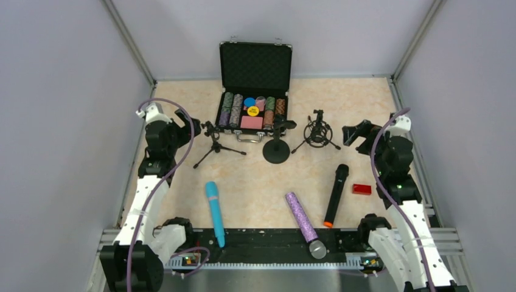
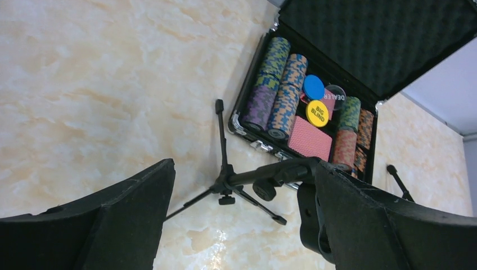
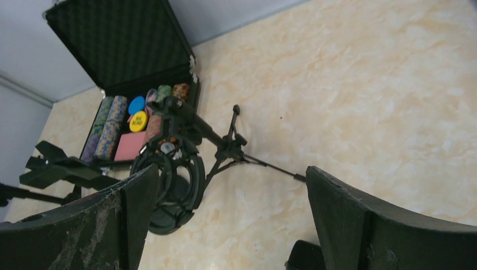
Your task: Attach the microphones to the stand
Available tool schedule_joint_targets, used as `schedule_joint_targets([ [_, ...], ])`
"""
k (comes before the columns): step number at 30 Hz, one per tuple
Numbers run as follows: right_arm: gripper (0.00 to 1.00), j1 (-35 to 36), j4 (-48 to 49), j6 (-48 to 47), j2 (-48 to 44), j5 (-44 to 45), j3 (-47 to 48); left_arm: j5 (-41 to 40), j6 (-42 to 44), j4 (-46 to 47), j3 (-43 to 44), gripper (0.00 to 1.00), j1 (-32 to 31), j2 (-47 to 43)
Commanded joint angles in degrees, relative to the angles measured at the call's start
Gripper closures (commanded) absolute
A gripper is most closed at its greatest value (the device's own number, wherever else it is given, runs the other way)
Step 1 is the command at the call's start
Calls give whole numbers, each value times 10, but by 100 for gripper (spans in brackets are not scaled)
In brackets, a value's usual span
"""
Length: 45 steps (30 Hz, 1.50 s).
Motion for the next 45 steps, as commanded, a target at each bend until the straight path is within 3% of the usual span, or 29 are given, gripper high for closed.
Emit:
schedule_joint_targets([
  [1,1,-4,-60,3,17,-69,37,47,2,-15,13,1,3,-18],
  [6,1,-4,-88,-7,30,-87,47,98,14,-35,19,1,3,-38],
  [12,1,-4,-111,-23,37,-131,55,241,26,-17,22,1,2,-56],
  [22,1,-4,-114,-27,32,-149,35,377,11,-13,49,1,-13,-16],
  [36,1,-4,-83,-7,45,-188,2,315,66,-35,73,1,-231,59],
  [45,1,-4,-94,-7,36,-190,-13,227,141,-32,68,1,-352,74],
])
